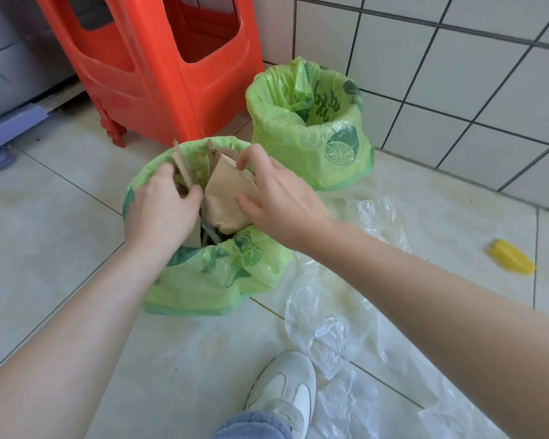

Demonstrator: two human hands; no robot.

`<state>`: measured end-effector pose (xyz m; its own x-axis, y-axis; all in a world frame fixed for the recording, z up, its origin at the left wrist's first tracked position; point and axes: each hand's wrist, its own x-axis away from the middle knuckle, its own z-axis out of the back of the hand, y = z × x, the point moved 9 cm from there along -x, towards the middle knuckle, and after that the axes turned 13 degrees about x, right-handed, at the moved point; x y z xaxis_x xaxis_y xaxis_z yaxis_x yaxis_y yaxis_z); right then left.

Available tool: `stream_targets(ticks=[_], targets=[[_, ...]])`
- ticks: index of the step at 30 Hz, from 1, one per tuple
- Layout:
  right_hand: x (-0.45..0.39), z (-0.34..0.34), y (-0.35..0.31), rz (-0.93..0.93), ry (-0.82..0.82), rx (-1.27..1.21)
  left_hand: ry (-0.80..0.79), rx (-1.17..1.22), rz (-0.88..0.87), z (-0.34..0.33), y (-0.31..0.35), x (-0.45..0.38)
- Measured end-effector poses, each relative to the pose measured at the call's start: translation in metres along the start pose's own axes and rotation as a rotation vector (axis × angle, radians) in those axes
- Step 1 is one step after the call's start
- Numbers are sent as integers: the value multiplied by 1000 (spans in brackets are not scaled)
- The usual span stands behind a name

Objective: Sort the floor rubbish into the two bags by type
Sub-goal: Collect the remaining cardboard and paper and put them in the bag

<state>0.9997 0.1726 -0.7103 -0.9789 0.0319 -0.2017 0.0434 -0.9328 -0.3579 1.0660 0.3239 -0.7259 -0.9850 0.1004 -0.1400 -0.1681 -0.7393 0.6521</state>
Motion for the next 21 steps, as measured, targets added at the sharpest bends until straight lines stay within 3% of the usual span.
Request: stream_targets(ticks=[3, 5, 10, 16, 21], targets=[[-1, -4, 3, -12, -7, 34, 151, 110, -51, 19, 12, 1], [-2, -7, 3, -6, -17, 58, 168, 99, -102, 19, 14, -2], [3, -18, -7, 76, -112, 26, 95, -57, -159, 3, 7, -3], [2, -32, -15, 117, -208, 224, 28, -239, -42, 8, -13, -10], [7, -36, -24, 163, -193, 316, 30, -155, -19, 11, 0, -7]])
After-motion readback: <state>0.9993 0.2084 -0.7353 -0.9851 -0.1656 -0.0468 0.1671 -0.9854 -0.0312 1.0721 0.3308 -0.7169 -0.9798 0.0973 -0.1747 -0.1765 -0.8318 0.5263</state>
